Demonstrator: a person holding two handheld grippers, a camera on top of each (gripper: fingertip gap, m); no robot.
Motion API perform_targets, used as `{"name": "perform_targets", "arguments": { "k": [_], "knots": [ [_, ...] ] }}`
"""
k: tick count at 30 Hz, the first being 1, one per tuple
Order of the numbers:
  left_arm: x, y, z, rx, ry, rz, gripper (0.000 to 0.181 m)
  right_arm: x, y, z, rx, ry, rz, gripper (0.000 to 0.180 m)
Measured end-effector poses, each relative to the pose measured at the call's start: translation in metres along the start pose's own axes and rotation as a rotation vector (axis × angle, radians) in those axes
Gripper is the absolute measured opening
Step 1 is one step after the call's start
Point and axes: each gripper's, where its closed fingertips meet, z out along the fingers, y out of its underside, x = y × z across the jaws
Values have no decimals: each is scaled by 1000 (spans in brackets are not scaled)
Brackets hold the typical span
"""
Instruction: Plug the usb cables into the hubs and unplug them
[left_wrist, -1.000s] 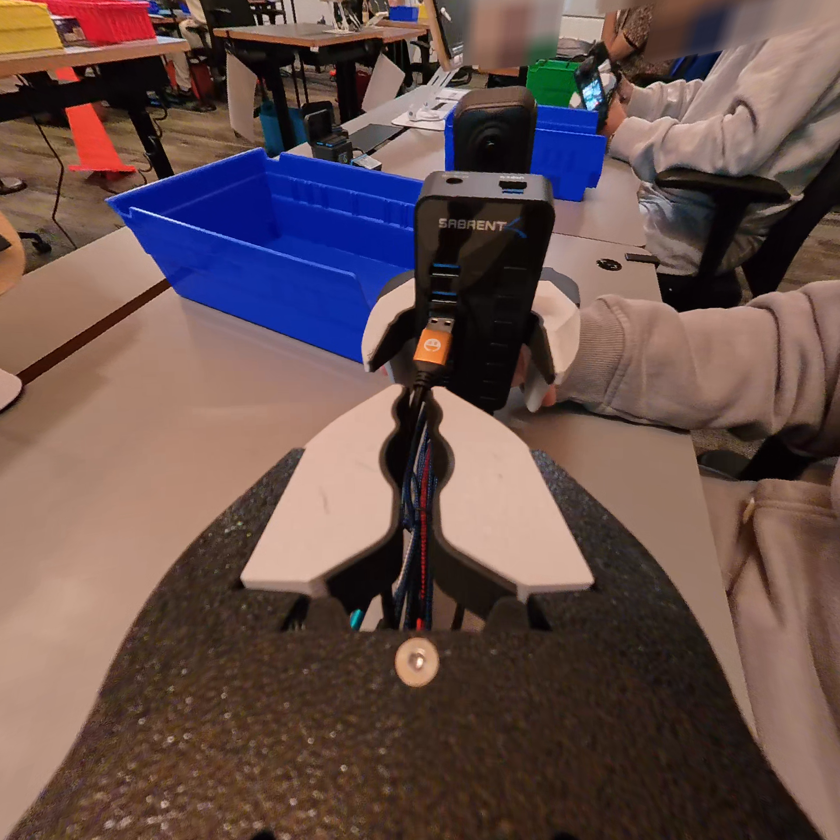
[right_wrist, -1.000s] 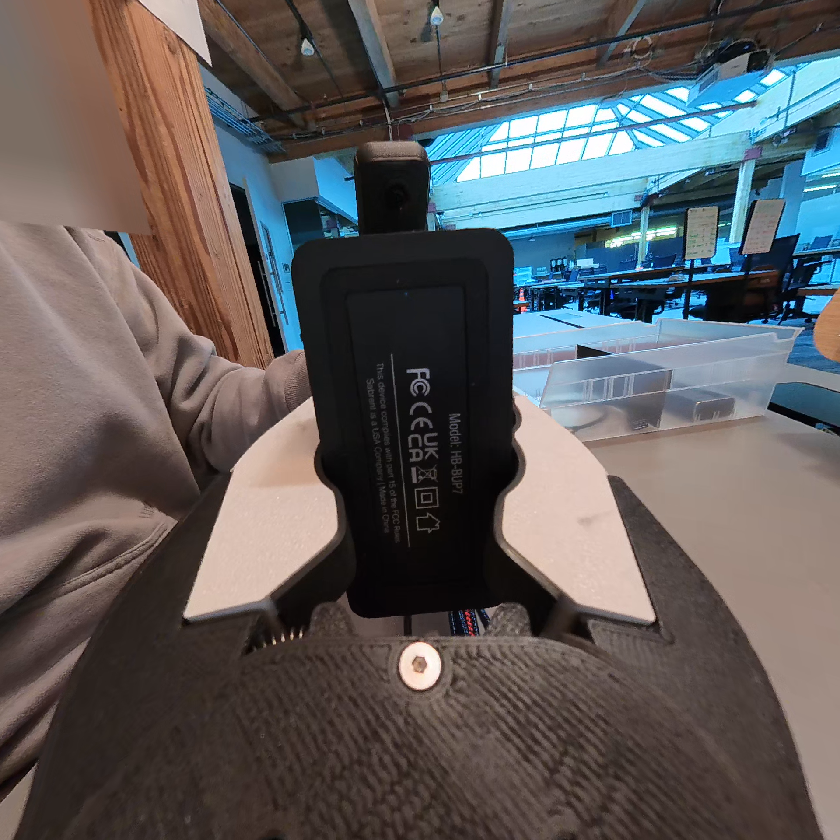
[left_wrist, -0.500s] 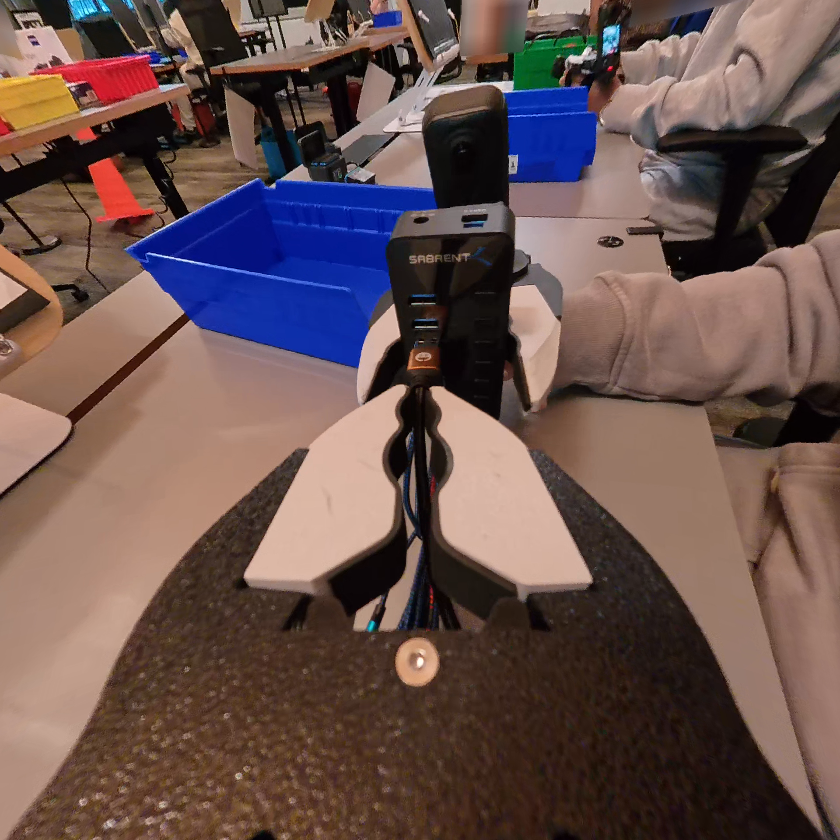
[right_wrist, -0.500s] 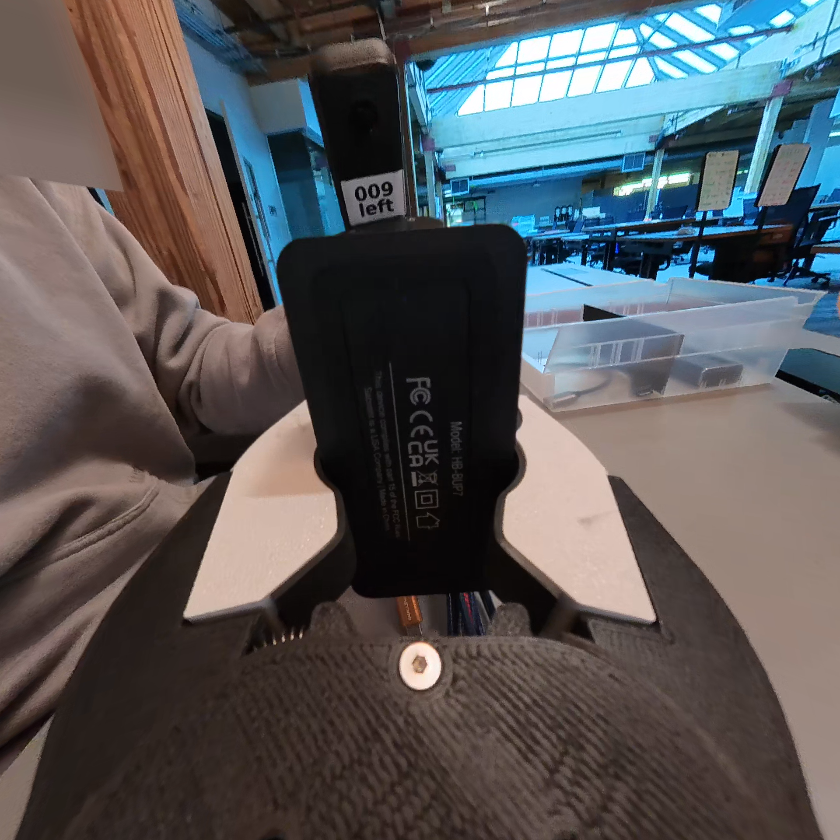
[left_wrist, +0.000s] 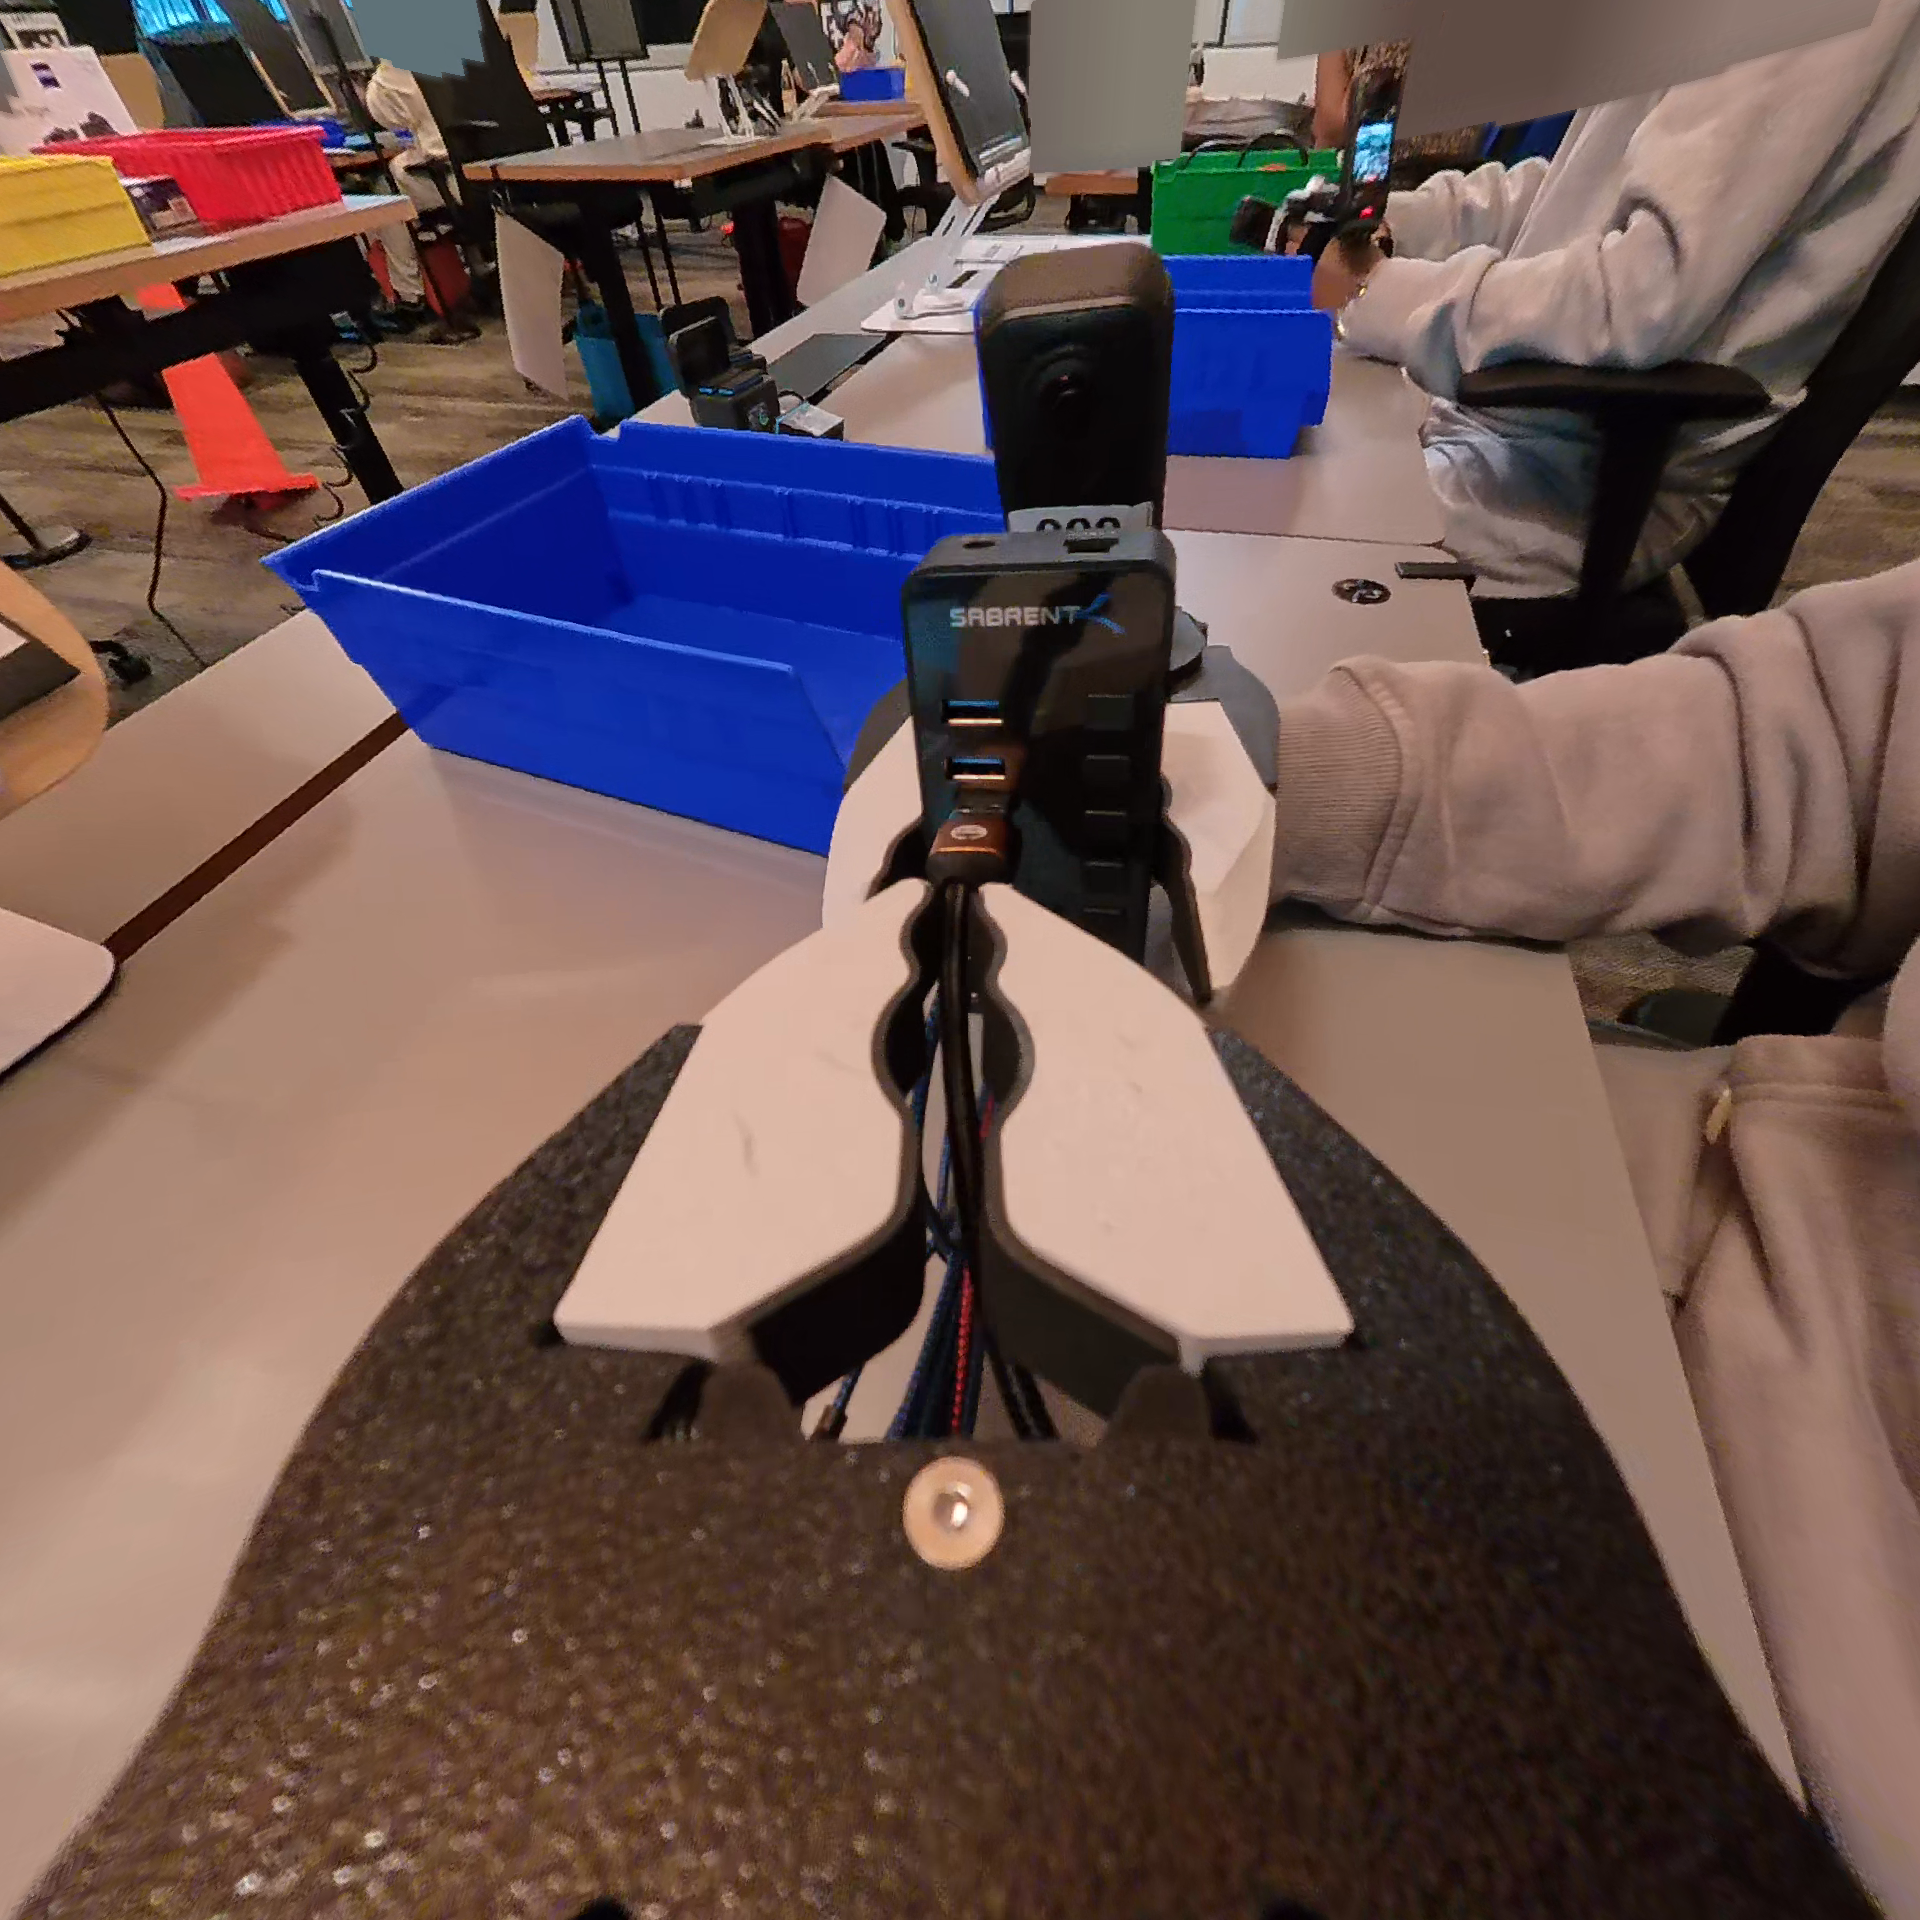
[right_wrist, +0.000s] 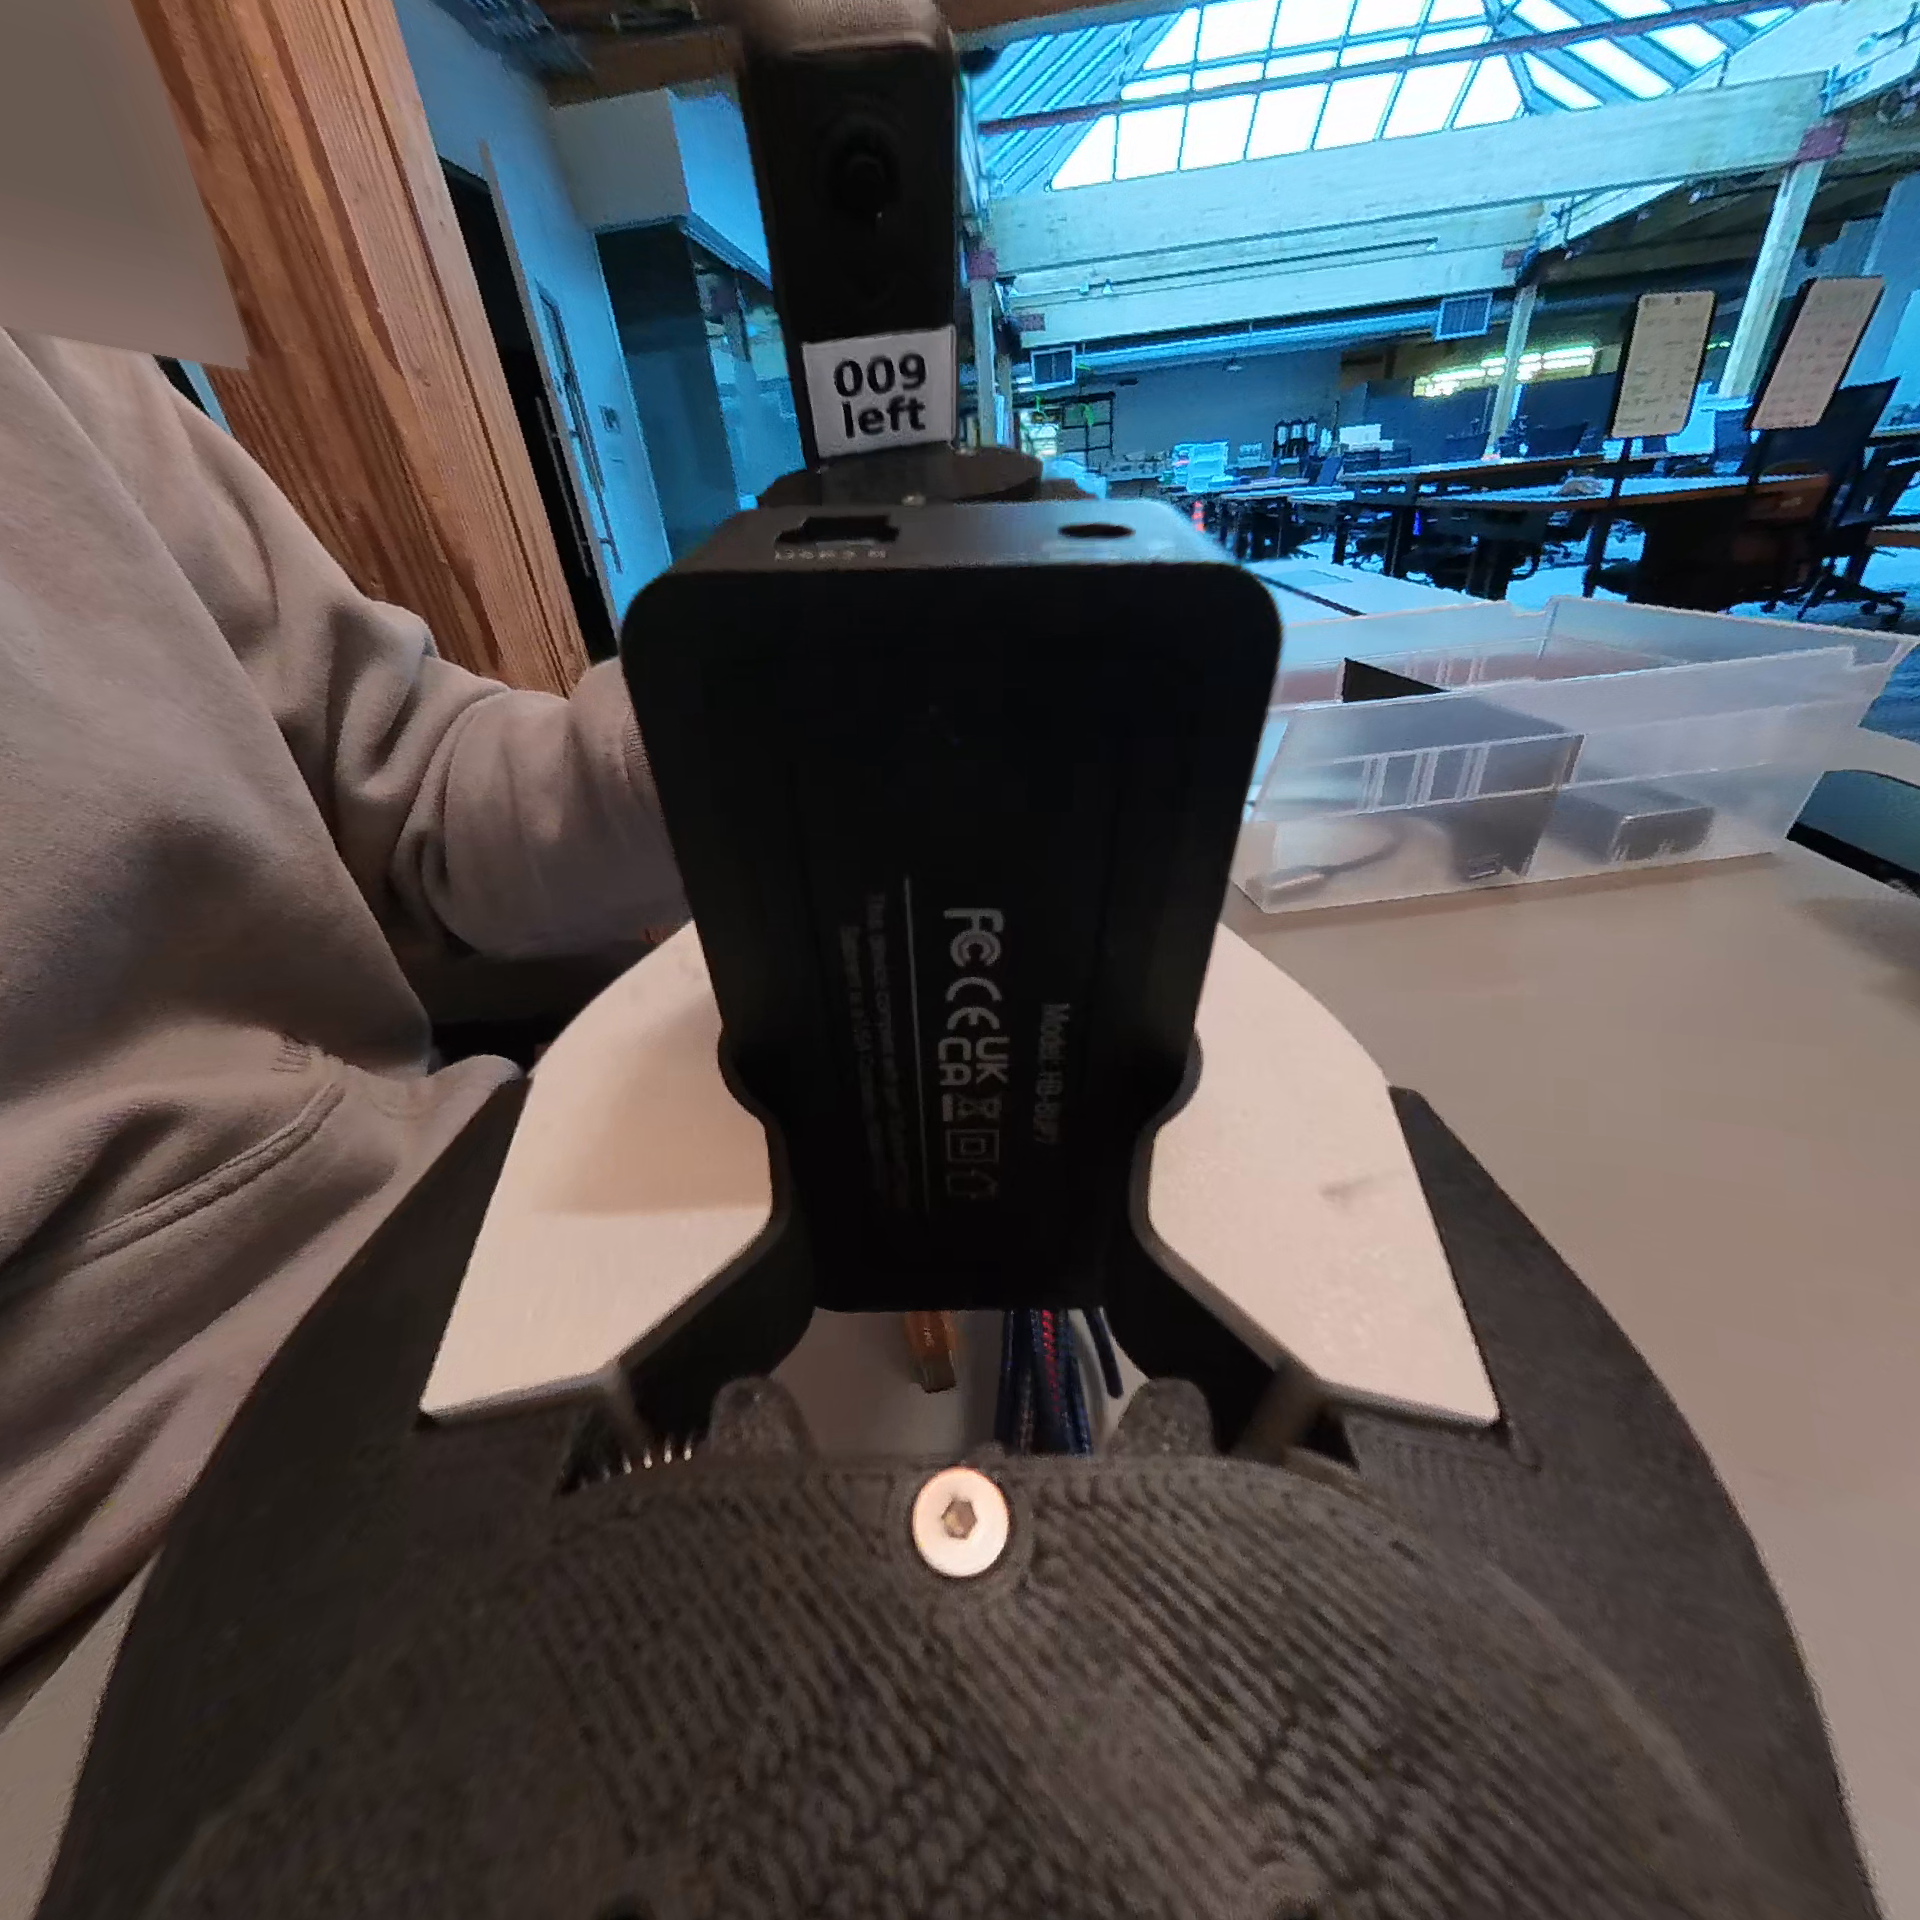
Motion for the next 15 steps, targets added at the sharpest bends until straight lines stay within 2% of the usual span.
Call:
{"name": "perform_targets", "arguments": {
  "k": [8, 15],
  "knots": [
    [0, 0, 2, 30, 12, -11, 6, 2, -5, -3, 21, 21, -26, 72],
    [5, -2, 5, 55, 67, -24, 15, -1, -8, -2, 33, 6, -31, 72]
  ]
}}
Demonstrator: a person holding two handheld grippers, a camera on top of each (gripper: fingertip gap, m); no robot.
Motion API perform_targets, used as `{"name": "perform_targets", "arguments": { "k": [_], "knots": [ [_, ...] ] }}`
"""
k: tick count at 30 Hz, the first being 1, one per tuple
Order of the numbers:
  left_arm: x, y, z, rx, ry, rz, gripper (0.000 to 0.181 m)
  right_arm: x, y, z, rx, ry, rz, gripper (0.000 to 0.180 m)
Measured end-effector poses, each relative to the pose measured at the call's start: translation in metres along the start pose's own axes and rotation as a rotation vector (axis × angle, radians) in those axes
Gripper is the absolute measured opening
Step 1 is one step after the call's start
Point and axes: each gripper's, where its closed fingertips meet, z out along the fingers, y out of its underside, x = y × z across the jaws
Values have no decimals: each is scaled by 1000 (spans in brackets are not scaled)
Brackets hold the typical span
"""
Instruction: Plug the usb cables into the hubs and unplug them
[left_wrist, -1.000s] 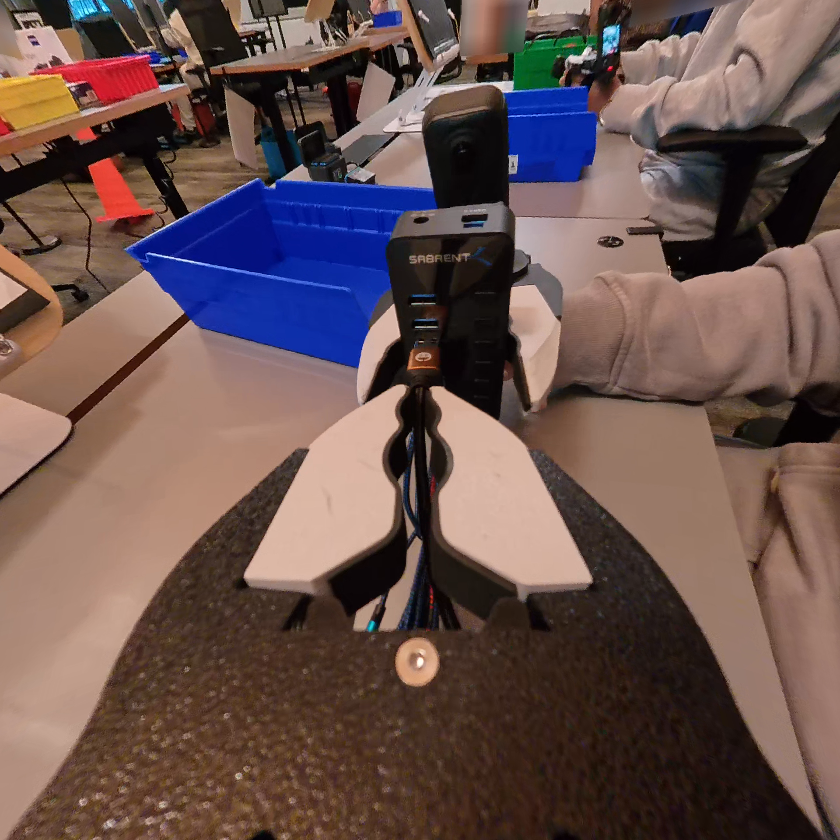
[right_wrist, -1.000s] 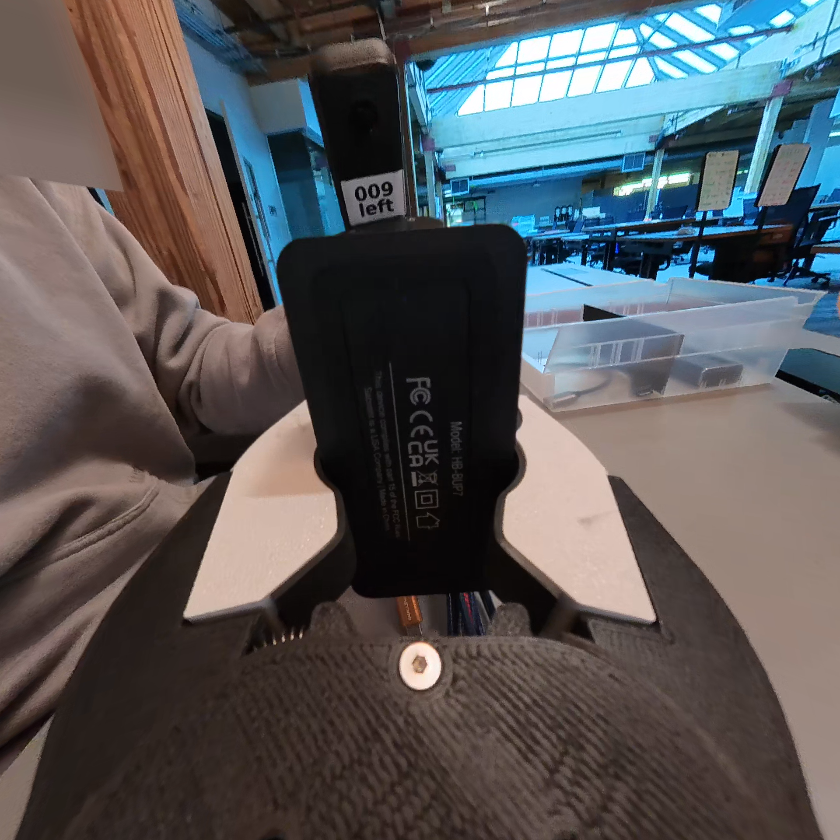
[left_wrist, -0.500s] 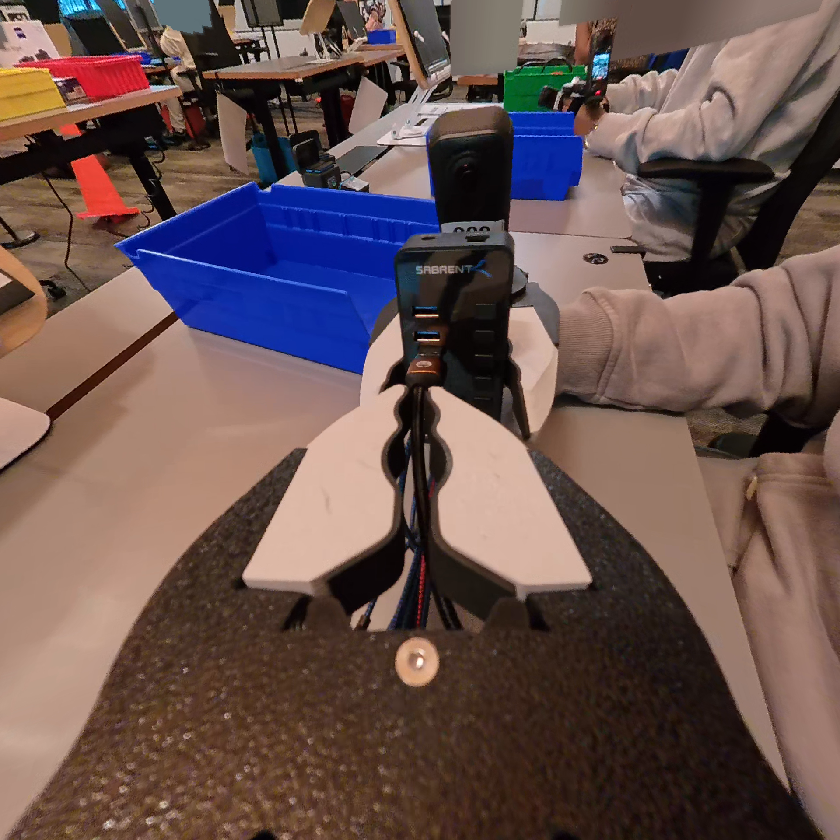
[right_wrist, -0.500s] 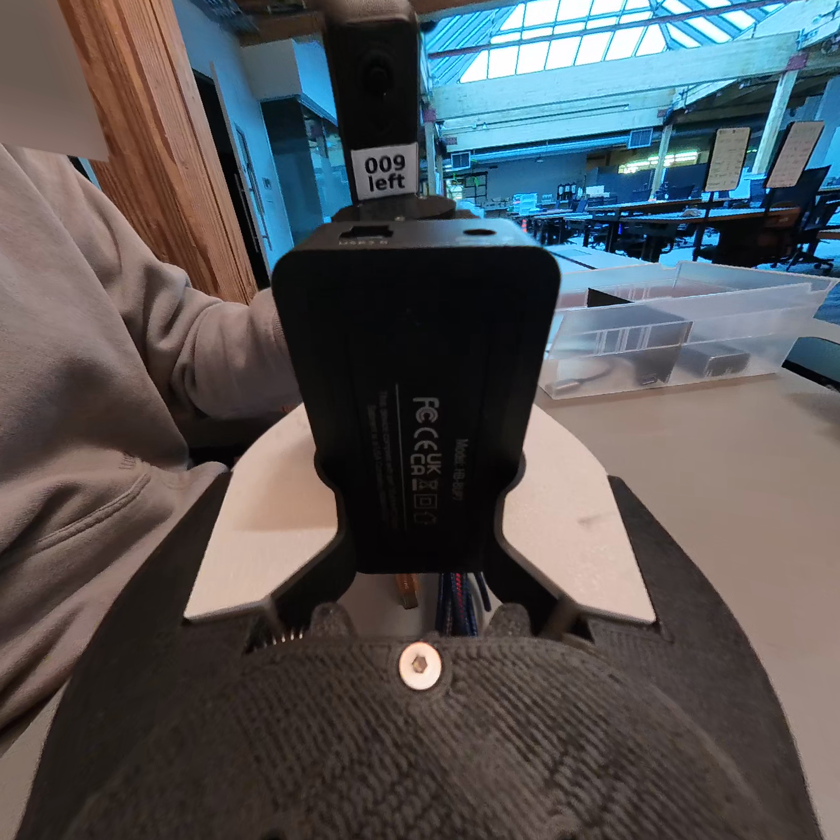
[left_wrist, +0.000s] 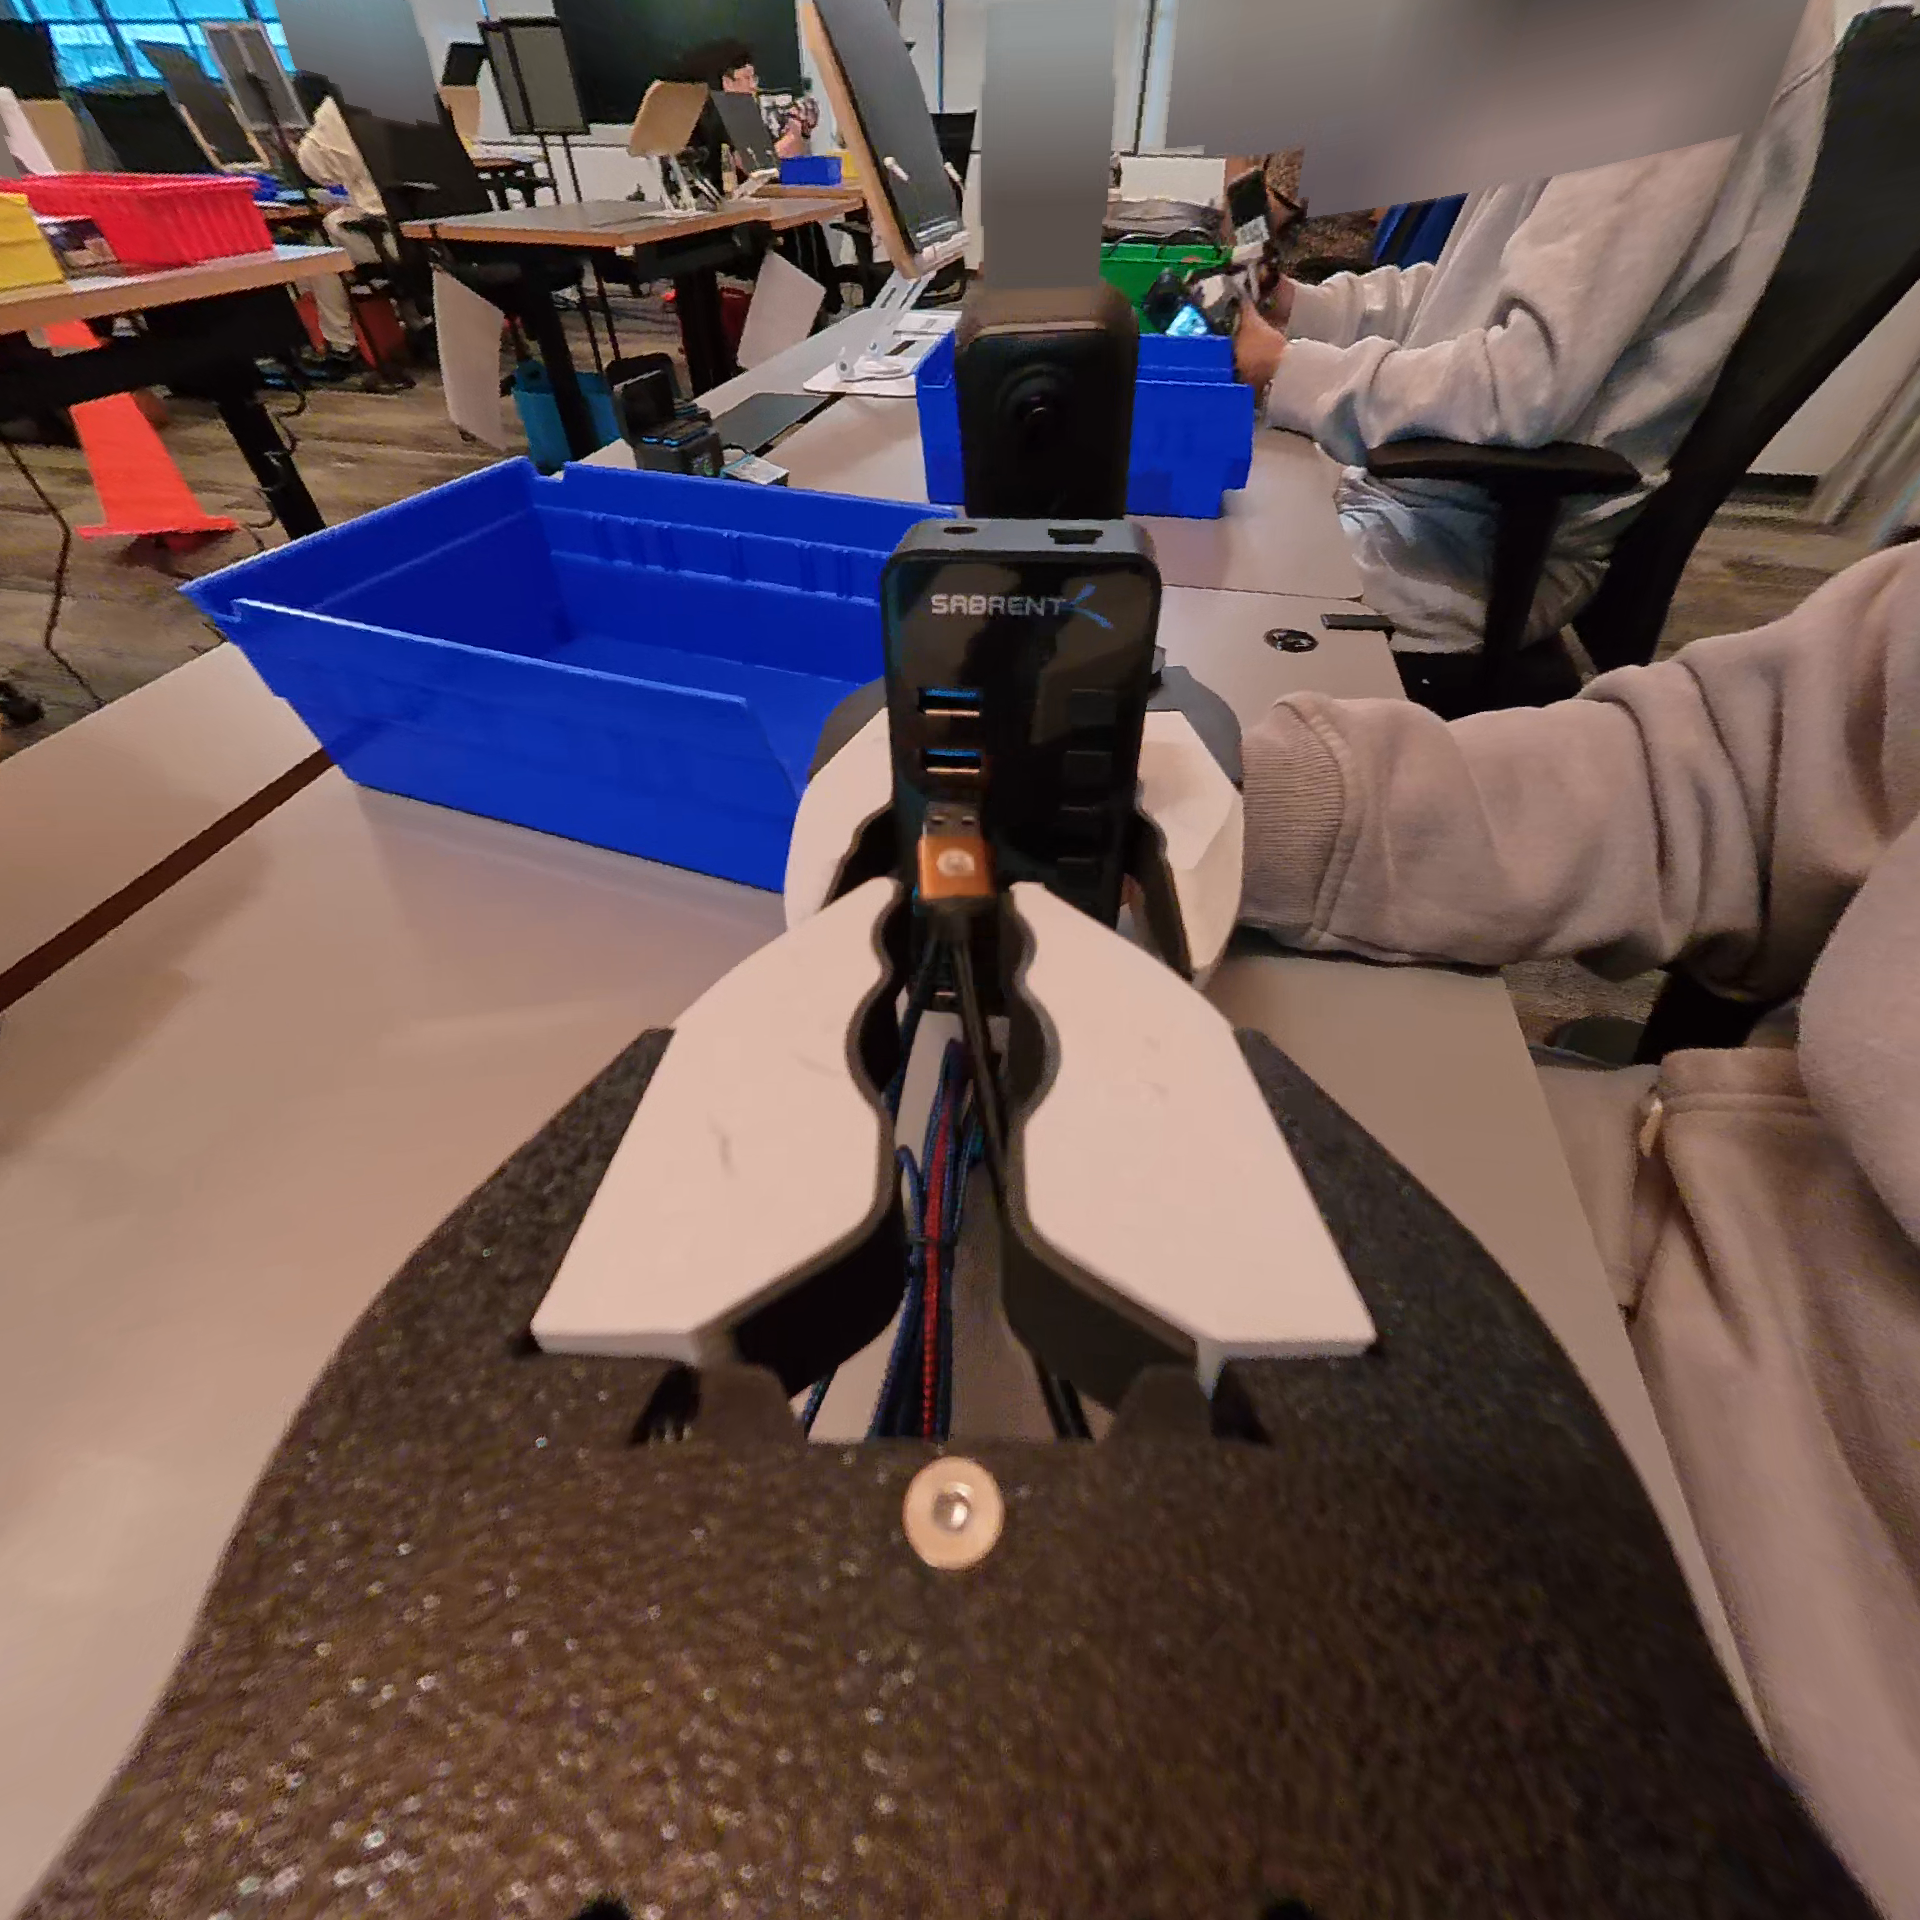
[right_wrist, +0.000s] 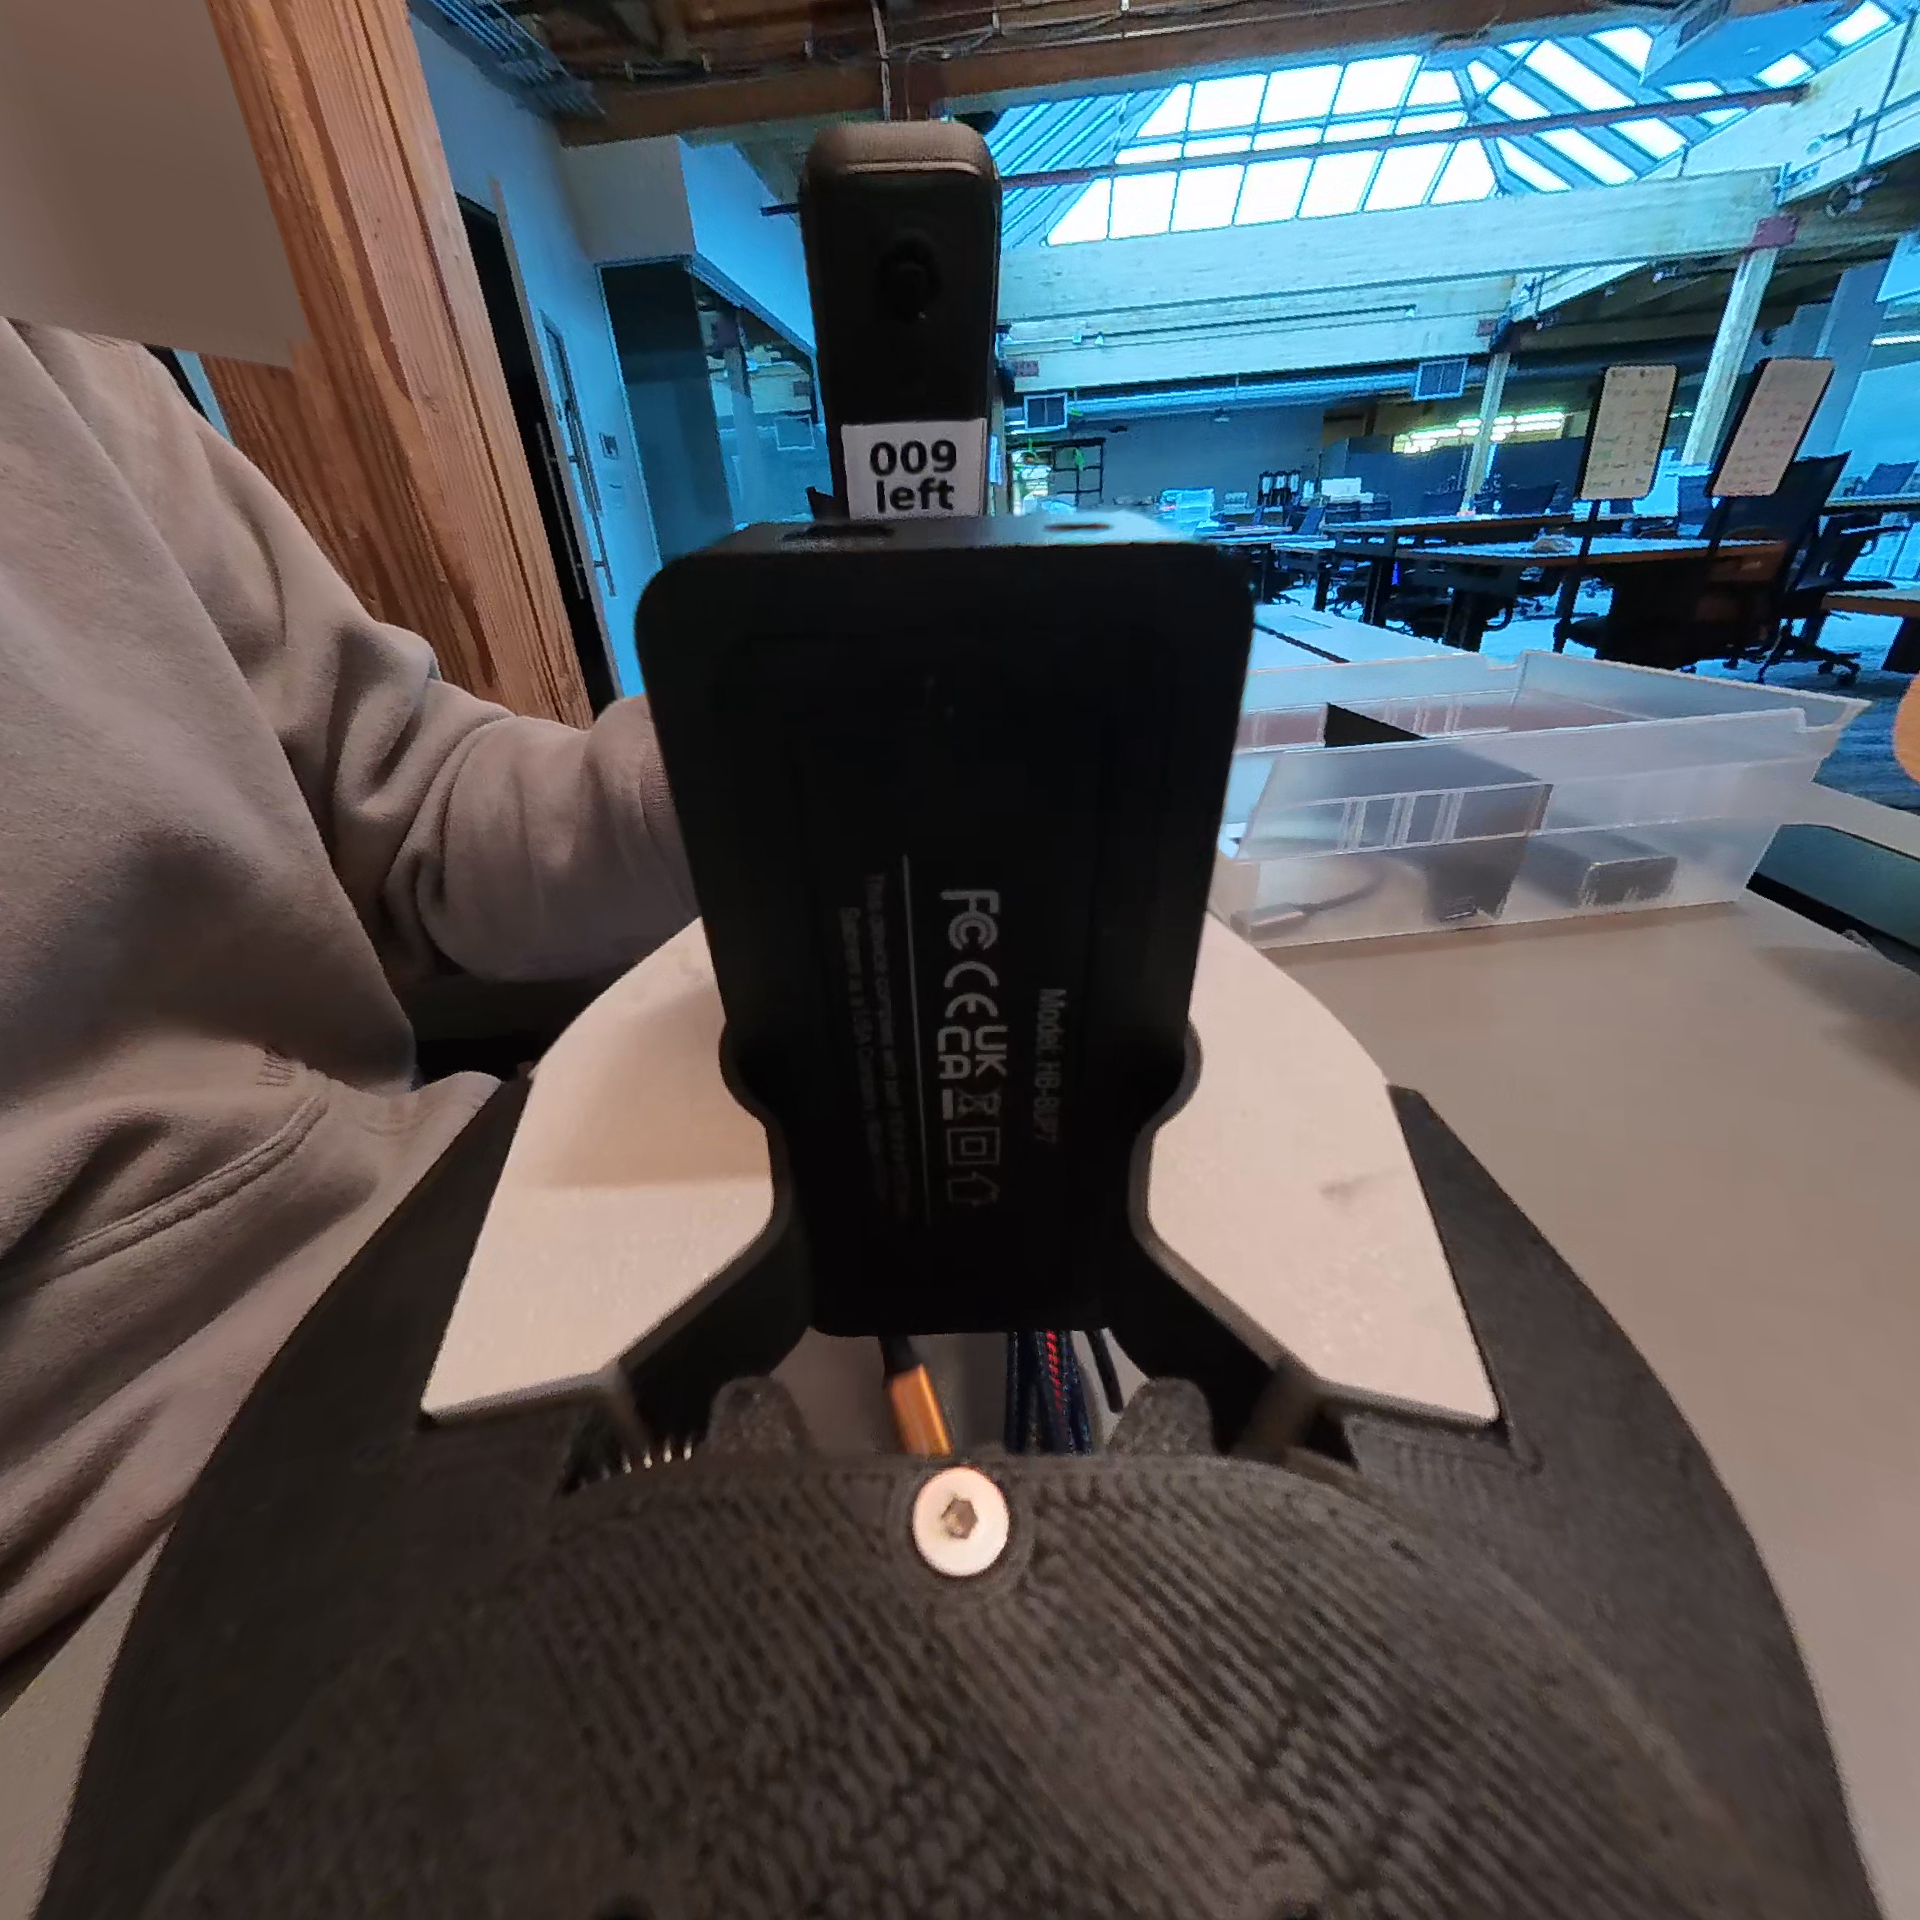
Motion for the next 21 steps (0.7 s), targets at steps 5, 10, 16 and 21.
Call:
{"name": "perform_targets", "arguments": {
  "k": [5, 10, 16, 21],
  "knots": [
    [6, 2, 11, -30, -5, 57, 0, -5, 3, 6, -17, -18, -12, 71],
    [-4, 4, 4, -34, -55, 41, 18, 0, 10, 3, -60, 5, -21, 72],
    [4, 43, -18, -189, -102, 164, 29, 5, 18, 1, -96, 25, -19, 72],
    [1, 81, -17, -355, -244, 138, 29, 11, 18, -1, -90, 55, -21, 72]
  ]
}}
